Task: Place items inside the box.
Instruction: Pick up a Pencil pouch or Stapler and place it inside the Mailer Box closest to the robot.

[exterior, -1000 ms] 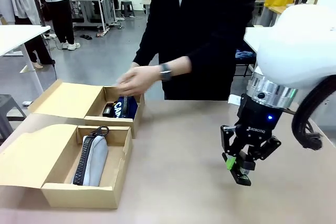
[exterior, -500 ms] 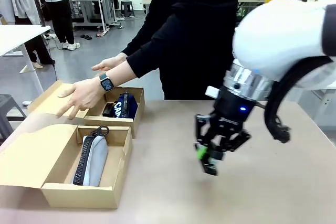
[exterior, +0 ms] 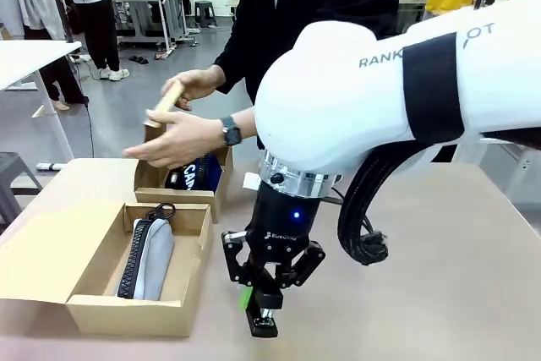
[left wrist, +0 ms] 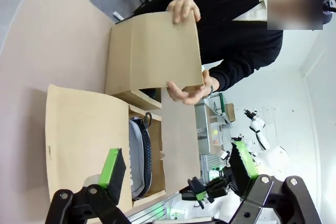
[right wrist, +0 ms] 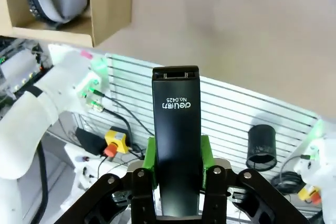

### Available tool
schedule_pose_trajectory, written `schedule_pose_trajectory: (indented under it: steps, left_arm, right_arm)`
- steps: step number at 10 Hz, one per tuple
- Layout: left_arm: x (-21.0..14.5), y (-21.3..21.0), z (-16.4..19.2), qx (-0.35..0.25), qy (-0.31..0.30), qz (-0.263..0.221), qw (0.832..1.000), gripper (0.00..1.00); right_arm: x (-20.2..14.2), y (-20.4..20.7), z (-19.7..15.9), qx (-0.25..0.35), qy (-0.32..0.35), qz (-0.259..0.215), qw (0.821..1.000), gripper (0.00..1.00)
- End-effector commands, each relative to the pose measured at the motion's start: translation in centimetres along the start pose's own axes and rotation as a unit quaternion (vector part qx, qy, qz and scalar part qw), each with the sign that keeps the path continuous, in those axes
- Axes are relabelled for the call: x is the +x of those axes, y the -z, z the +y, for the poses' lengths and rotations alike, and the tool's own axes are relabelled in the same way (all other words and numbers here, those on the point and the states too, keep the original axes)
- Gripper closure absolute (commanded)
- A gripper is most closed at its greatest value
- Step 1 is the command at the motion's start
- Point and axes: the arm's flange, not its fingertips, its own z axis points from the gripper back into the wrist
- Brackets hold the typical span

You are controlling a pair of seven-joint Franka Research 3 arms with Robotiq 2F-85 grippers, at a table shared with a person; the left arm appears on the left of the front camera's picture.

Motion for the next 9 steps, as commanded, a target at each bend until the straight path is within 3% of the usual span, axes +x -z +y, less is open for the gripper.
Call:
schedule_pose_trajectory:
  steps: [1, 4, 5, 7, 9]
  left_arm:
    - [0.0, 0.0, -0.1, -0.010, 0.009, -0.005, 1.000, 0.00]
    - [0.0, 0.0, -0.1, -0.010, 0.009, -0.005, 1.000, 0.00]
    - [0.0, 0.0, -0.1, -0.010, 0.009, -0.005, 1.000, 0.00]
    - [0.0, 0.0, -0.1, -0.010, 0.009, -0.005, 1.000, 0.00]
    - [0.0, 0.0, -0.1, -0.010, 0.009, -0.005, 1.000, 0.00]
  right_arm:
    - [1.7, -1.7, -3.1, 0.021, 0.102, -0.042, 0.994, 0.64]
    - [0.4, -5.7, -16.2, 0.062, 0.156, -0.094, 0.981, 0.64]
    - [-1.1, -5.2, -20.1, 0.068, 0.147, -0.082, 0.983, 0.64]
    - [-3.1, -3.4, -24.4, 0.105, 0.141, -0.077, 0.981, 0.64]
    - [-3.0, -2.5, -25.1, 0.136, 0.132, -0.073, 0.979, 0.64]
